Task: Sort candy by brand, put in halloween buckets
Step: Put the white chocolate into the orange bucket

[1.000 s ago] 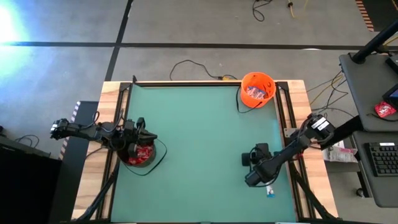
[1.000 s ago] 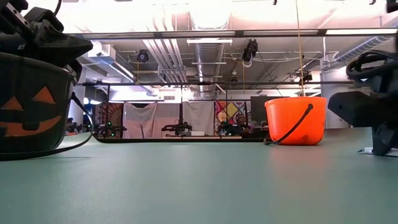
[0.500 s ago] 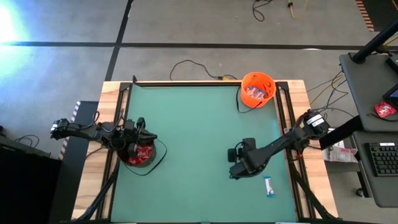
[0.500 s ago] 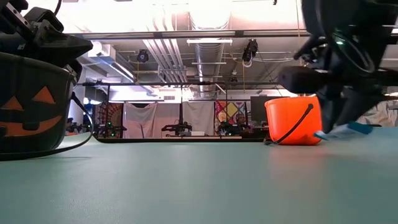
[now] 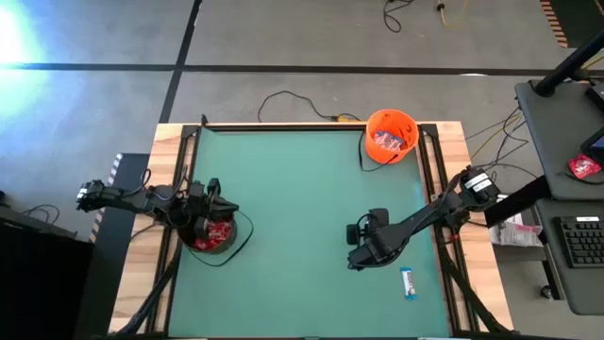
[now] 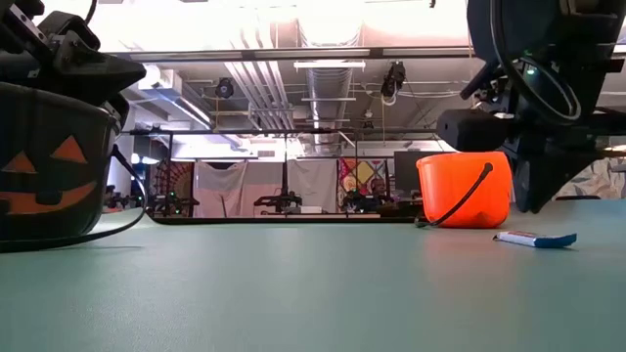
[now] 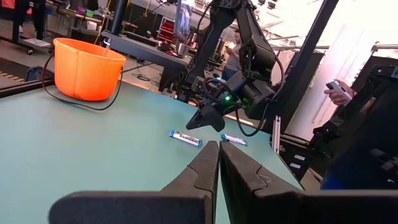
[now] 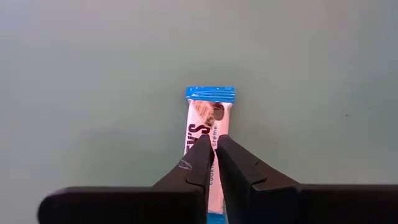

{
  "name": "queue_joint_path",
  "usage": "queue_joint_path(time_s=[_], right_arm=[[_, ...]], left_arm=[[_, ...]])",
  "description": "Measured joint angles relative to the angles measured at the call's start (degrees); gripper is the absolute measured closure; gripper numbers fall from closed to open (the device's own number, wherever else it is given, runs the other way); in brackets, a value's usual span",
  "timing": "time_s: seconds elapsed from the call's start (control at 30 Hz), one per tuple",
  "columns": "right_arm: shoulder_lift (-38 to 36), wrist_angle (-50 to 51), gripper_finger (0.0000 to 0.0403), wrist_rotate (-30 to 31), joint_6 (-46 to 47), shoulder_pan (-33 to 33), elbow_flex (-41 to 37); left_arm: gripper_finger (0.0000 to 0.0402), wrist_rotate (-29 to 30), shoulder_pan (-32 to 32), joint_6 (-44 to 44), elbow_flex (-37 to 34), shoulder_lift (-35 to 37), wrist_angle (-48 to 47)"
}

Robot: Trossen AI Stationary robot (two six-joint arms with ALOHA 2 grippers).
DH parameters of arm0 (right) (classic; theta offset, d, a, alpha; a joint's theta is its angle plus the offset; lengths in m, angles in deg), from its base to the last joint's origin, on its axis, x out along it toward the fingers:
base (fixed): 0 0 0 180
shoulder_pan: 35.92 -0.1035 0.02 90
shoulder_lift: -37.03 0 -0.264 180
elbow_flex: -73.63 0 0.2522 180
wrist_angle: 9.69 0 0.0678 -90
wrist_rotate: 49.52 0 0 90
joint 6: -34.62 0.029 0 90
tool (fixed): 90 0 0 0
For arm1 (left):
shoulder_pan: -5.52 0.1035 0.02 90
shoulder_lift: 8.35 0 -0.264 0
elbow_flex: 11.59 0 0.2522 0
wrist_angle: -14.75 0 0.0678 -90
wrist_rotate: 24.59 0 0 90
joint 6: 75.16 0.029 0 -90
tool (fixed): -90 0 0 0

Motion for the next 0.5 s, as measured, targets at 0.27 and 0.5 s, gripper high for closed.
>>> queue_joint_path(time_s=[0.27,0.5], right_arm=[[0.0,-1.8,0.0353,0.4,-0.1,0.0,0.0],[2.1,-4.1,0.0266,0.4,-0.8,0.0,-1.0]], left_arm=[[0.0402,0.0,0.0,0.0,0.0,0.0,0.0],[0.0402,0.0,0.0,0.0,0.0,0.0,0.0]])
